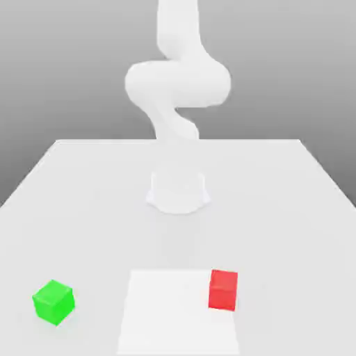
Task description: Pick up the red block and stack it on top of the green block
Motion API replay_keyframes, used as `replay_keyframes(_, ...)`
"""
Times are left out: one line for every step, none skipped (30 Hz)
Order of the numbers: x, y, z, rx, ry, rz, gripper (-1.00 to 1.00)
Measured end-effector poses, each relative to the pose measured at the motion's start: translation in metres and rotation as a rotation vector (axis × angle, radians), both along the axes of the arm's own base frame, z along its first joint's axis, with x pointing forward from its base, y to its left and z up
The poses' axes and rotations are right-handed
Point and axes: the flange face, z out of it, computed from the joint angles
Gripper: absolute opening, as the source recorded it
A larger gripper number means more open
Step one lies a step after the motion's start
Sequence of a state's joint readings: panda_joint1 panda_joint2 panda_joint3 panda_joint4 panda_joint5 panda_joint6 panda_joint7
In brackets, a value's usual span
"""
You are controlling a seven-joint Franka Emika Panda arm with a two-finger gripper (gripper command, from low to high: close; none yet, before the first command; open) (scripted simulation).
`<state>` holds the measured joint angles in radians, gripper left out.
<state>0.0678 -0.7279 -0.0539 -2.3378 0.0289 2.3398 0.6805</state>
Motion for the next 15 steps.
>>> replay_keyframes(0.012, 0.001, -0.019, -0.009, 0.028, 0.049, 0.0)
replay_keyframes(0.022, 0.003, -0.037, -0.019, 0.055, 0.097, 0.0)
replay_keyframes(0.031, 0.006, -0.056, -0.03, 0.081, 0.143, 0.0)
replay_keyframes(0.04, 0.009, -0.074, -0.041, 0.106, 0.189, 0.0)
replay_keyframes(0.047, 0.013, -0.093, -0.052, 0.13, 0.235, 0.0)
replay_keyframes(0.054, 0.017, -0.112, -0.065, 0.154, 0.28, 0.0)
replay_keyframes(0.06, 0.022, -0.131, -0.078, 0.178, 0.325, 0.0)
replay_keyframes(0.065, 0.027, -0.151, -0.092, 0.201, 0.371, 0.0)
replay_keyframes(0.068, 0.033, -0.17, -0.107, 0.224, 0.416, 0.0)
replay_keyframes(0.071, 0.038, -0.189, -0.123, 0.246, 0.461, 0.0)
replay_keyframes(0.073, 0.044, -0.208, -0.139, 0.269, 0.506, 0.0)
replay_keyframes(0.074, 0.049, -0.227, -0.156, 0.29, 0.55, 0.0)
replay_keyframes(0.074, 0.055, -0.246, -0.174, 0.312, 0.595, 0.0)
replay_keyframes(0.074, 0.06, -0.264, -0.193, 0.333, 0.639, 0.0)
replay_keyframes(0.072, 0.065, -0.283, -0.213, 0.353, 0.683, 0.0)
